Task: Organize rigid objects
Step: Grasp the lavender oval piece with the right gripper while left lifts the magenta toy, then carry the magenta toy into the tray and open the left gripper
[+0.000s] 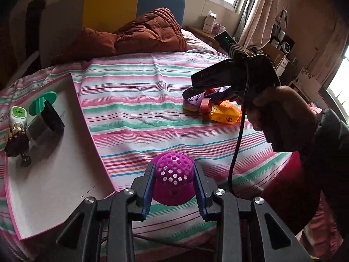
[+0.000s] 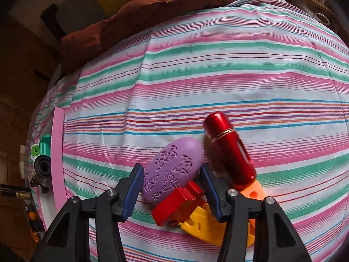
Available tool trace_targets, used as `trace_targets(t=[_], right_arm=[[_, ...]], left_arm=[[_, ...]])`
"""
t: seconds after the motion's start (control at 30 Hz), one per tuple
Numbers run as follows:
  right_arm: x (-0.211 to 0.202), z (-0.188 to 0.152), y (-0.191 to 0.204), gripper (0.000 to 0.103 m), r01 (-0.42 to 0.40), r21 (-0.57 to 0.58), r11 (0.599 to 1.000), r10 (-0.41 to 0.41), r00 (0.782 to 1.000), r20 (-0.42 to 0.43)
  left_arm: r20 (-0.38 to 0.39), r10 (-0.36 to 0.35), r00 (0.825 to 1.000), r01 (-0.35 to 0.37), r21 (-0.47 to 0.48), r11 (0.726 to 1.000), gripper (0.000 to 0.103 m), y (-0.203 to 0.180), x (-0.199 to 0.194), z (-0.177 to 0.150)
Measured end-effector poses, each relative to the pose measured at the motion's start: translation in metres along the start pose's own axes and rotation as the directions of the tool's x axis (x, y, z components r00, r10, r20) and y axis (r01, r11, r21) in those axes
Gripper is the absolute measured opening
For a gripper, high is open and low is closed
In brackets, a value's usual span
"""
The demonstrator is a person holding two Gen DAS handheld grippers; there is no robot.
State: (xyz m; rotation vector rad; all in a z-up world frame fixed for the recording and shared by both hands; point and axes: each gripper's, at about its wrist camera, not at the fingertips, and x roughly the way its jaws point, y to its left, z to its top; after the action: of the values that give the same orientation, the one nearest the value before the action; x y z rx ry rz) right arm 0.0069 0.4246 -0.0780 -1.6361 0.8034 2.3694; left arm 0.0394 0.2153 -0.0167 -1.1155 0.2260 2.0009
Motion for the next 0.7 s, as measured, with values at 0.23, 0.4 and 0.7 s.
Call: trace_targets(t=[0.23,0.4,0.7], right_arm=[[0.012,-0.013,0.037,0.033,0.021,-0.21,0.978,-0.015,1.0,0.027],[0.012,-0.013,0.033,0.033,0.008,-0.209,0.978,-0.001,0.999,0.035],[0.012,-0.002,0.025,0.033,-0.046,-0.131,0.99,0.051,0.998,0.038]], left_arm=[[0.015,0.003,1.0,-0.002,-0.043,0.999,0.034,0.012,-0.014,-0.009],[0.022,0.009,1.0,-0.007,-0.071,0.997,0.034,0.021,-0.02,-0.013],[0.036,0.049,0.998,-0.044,-0.138,0.989,0.034,0.041,-0.036,-0.021]])
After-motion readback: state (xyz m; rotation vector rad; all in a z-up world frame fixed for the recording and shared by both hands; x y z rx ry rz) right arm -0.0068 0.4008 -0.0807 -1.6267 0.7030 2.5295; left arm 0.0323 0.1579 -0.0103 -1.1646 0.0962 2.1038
